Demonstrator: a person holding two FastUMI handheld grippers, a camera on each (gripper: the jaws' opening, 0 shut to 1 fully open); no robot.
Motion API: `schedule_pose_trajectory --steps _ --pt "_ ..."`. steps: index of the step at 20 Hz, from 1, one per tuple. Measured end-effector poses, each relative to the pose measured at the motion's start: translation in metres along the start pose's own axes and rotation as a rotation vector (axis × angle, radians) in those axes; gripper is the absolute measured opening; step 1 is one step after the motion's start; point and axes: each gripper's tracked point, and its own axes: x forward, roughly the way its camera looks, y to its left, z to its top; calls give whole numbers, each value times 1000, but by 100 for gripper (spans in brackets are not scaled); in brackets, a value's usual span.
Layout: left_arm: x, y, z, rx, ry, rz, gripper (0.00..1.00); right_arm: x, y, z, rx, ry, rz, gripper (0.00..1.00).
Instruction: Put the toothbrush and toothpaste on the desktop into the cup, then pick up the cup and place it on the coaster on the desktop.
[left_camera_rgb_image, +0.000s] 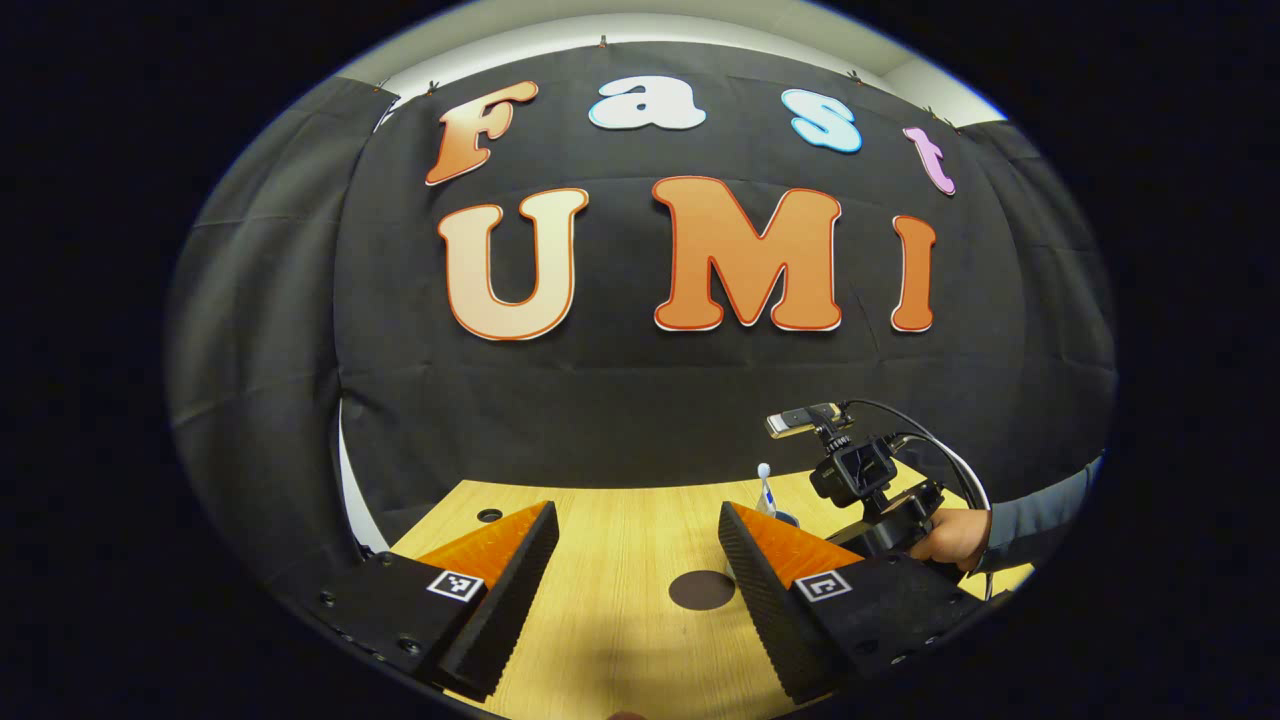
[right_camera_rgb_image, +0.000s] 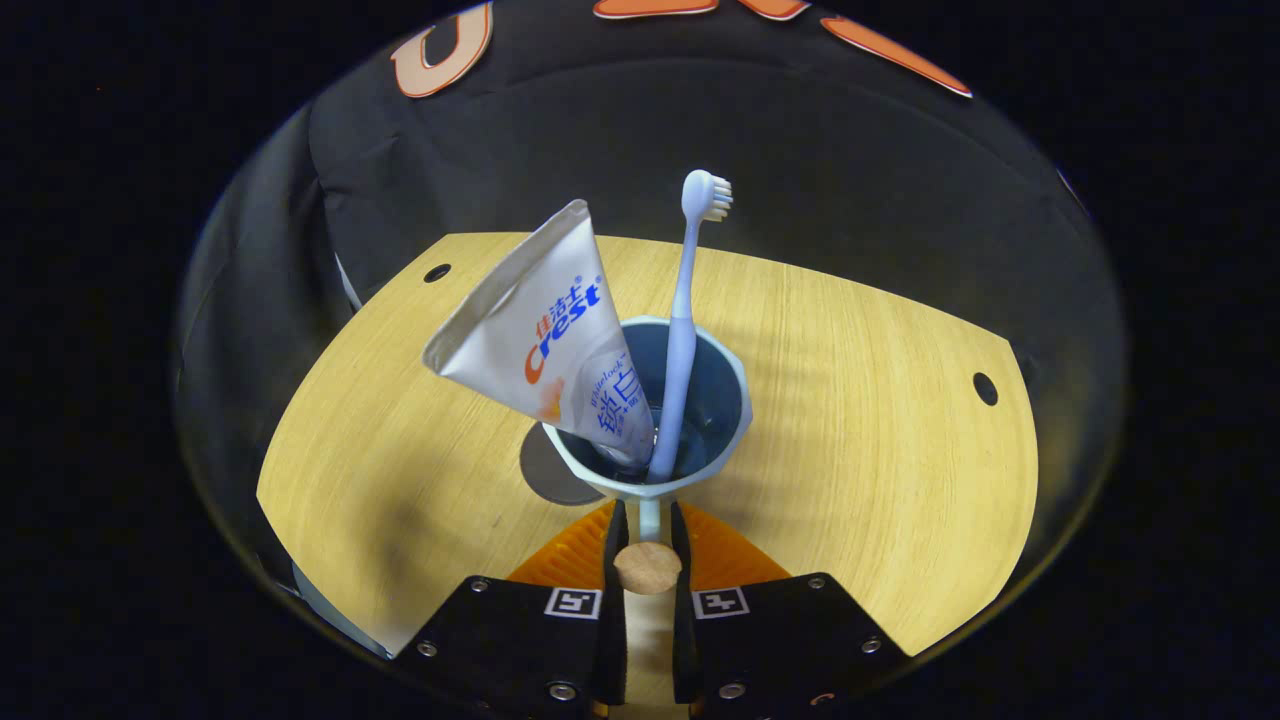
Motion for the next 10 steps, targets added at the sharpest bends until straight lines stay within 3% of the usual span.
schedule_pose_trajectory --steps 10 --pt "5 53 -14 -16 36 22 97 -2 -2 -2 -38 52 10 19"
